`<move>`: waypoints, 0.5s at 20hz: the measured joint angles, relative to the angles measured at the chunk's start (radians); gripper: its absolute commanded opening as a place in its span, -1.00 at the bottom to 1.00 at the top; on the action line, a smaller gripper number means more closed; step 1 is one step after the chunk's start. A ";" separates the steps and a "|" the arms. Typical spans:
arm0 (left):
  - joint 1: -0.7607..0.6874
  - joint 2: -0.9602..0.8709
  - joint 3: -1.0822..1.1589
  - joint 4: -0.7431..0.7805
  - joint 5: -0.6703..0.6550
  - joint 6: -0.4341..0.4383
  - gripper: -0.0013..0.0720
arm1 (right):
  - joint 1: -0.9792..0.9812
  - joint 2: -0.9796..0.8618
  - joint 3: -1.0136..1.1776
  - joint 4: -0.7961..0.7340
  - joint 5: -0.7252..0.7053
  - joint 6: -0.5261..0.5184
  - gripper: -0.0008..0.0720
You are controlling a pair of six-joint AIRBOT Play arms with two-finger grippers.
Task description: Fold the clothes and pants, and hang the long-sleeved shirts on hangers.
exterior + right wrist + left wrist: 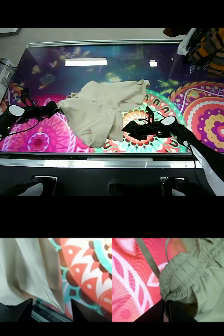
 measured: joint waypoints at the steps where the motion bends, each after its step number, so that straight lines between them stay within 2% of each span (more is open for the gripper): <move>1: 0.000 0.000 0.000 0.004 0.000 0.000 -0.90 | 0.013 -0.011 -0.003 0.010 -0.016 0.006 0.49; 6: 0.000 0.000 0.000 0.016 -0.001 0.000 -0.90 | 0.041 -0.068 -0.007 0.074 -0.035 -0.001 0.16; 7: 0.000 0.000 0.000 0.018 -0.001 0.000 -0.90 | 0.051 -0.078 -0.008 0.084 -0.037 -0.003 -0.02; 9: 0.000 -0.001 -0.001 0.023 -0.001 0.000 -0.90 | 0.081 -0.095 -0.008 0.105 -0.048 -0.005 -0.92; 10: 0.000 -0.001 -0.001 0.024 -0.001 0.000 -0.90 | 0.094 -0.098 -0.008 0.114 -0.054 -0.008 -0.93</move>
